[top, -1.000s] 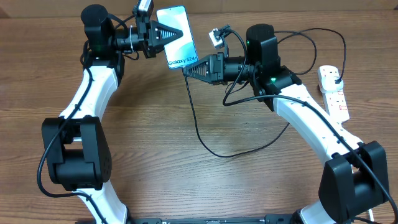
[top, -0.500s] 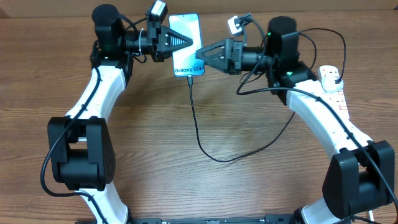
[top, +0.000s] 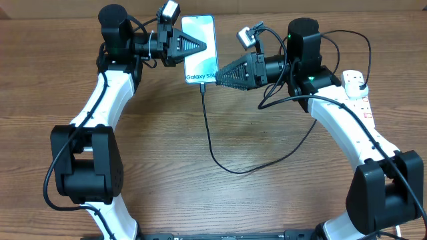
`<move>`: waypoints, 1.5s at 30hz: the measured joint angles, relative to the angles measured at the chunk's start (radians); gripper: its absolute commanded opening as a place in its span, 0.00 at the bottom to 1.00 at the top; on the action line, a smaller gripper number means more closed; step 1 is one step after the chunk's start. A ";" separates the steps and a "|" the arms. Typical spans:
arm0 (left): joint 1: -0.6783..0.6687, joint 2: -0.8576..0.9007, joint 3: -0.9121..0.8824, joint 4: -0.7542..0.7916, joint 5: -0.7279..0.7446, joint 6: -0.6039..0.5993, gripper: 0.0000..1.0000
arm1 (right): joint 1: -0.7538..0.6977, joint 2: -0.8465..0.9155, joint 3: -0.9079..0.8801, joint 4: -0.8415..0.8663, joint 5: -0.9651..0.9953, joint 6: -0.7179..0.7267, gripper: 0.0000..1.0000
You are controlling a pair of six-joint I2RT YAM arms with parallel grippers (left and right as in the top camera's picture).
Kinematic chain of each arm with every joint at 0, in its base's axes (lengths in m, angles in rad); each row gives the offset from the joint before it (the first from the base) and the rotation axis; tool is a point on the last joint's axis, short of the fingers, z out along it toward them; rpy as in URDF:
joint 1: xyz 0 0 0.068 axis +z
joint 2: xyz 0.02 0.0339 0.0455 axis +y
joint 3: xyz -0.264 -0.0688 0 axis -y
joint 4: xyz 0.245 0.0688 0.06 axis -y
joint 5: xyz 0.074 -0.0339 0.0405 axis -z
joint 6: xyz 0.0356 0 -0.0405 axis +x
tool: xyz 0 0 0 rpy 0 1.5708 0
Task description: Plug charger to phone and switch on socket
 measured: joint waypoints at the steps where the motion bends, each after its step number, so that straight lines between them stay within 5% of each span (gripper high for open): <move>1: 0.000 0.000 0.000 0.000 0.000 0.000 0.04 | 0.001 0.000 0.001 -0.016 -0.007 -0.004 0.76; 5: 0.000 0.000 0.000 0.000 0.001 0.002 0.04 | 0.015 0.000 0.003 -0.071 -0.014 -0.028 0.62; 12: 0.000 0.000 0.000 0.000 0.001 0.001 0.04 | 0.063 0.000 0.005 -0.198 0.055 -0.080 0.61; 17: 0.000 0.000 0.000 0.000 0.001 -0.001 0.04 | 0.068 0.000 0.005 -0.206 0.106 -0.100 0.43; 24: 0.000 0.000 0.000 0.000 0.002 -0.001 0.04 | 0.092 0.000 0.005 -0.208 0.132 -0.103 0.39; 37: 0.000 0.000 0.000 0.000 0.005 -0.002 0.04 | 0.111 0.000 0.005 -0.217 0.205 -0.111 0.05; 45: 0.000 -0.002 0.000 0.007 0.006 0.003 0.04 | 0.110 0.000 0.005 -0.222 0.209 -0.069 0.04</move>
